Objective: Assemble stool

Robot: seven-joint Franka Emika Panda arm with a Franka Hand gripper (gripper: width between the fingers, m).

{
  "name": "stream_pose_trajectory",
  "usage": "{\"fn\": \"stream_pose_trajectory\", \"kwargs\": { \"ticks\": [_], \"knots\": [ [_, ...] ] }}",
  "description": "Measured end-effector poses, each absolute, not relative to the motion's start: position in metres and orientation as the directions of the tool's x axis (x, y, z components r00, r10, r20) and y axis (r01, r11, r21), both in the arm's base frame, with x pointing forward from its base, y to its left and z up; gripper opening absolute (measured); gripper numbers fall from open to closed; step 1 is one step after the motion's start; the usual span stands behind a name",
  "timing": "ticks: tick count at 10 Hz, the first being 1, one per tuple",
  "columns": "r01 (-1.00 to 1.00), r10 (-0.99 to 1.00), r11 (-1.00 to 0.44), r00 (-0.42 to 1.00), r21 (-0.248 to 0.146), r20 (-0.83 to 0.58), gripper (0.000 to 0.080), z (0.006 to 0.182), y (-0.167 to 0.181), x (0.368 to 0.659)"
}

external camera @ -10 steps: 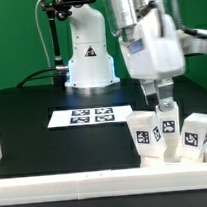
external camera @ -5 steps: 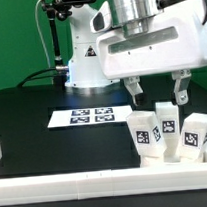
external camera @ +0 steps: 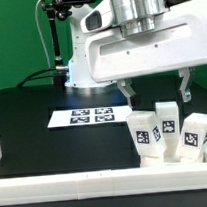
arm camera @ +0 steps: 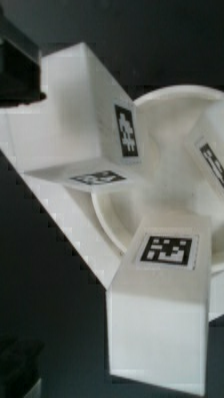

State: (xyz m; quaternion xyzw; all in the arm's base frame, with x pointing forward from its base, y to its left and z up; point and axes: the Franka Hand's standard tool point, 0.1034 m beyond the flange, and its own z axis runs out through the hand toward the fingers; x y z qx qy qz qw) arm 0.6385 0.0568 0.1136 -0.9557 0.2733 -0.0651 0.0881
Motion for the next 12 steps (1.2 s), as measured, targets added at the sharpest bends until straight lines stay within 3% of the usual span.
{"fn": "stream_pose_trajectory", "kwargs": {
  "ticks": [2, 5, 8, 12],
  "knots": [
    [-0.286, -0.306, -0.947, 0.943, -0.148, 0.133, 0.0649, 0.1164, 0.0540, 0.6415],
    [0.009, -0.001, -0.998, 0.986, -0.062, 0.168, 0.0649, 0.1185, 0.0578, 0.6433],
    [0.162, 0.155, -0.986, 0.972, -0.030, 0.175, 0.0649, 0.1184, 0.0538, 0.6436],
    [0.532, 0.537, -0.843, 0.829, 0.080, 0.155, 0.0649, 0.1167, 0.0567, 0.6433]
  ]
}}
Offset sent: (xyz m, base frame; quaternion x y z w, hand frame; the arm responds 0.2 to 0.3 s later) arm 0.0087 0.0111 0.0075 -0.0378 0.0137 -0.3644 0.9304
